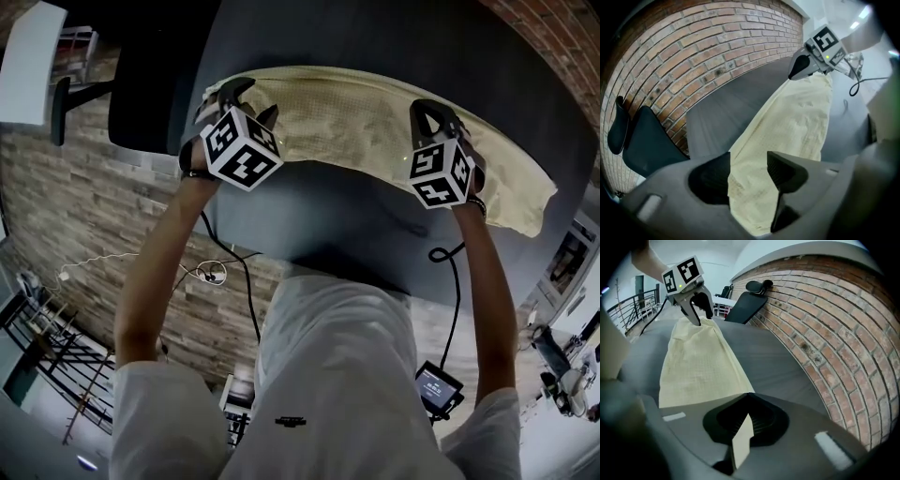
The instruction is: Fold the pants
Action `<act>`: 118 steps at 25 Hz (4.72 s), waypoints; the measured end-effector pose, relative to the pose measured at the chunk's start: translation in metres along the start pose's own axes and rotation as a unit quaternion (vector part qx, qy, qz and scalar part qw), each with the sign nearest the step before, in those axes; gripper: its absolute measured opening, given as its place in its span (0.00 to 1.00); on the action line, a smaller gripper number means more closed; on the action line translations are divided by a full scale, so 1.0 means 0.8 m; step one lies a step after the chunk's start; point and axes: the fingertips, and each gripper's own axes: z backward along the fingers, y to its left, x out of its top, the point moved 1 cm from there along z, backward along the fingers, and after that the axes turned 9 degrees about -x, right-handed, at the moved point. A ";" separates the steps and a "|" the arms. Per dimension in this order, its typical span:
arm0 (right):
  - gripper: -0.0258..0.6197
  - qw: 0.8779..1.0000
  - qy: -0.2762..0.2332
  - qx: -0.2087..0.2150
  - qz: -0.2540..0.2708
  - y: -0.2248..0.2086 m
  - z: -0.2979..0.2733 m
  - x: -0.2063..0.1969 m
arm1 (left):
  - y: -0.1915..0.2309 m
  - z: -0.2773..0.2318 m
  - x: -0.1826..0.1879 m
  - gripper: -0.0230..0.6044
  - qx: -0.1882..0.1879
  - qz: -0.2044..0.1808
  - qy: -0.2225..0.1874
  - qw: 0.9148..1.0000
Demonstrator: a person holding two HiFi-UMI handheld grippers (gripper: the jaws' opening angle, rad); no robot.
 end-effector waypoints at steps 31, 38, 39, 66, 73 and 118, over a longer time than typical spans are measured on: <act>0.05 0.986 -0.021 -0.056 -0.158 -0.164 0.234 -0.360 | -0.388 0.000 0.339 0.43 -0.067 -0.114 -0.068 0.989; 0.05 0.981 -0.010 -0.067 -0.181 -0.201 0.251 -0.446 | -0.469 -0.033 0.408 0.43 -0.096 -0.126 -0.077 0.984; 0.05 0.980 -0.007 -0.068 -0.185 -0.207 0.253 -0.459 | -0.483 -0.039 0.420 0.43 -0.103 -0.128 -0.078 0.983; 0.24 0.956 0.021 0.006 -0.291 -0.307 0.157 -0.590 | -0.705 -0.217 0.620 0.39 -0.144 -0.072 -0.093 0.983; 0.33 0.954 0.025 0.023 -0.297 -0.307 0.143 -0.596 | -0.712 -0.229 0.616 0.36 -0.137 -0.052 -0.093 0.985; 0.11 0.922 0.063 0.046 -0.379 -0.261 0.256 -0.492 | -0.687 -0.075 0.567 0.17 -0.194 0.317 -0.265 0.890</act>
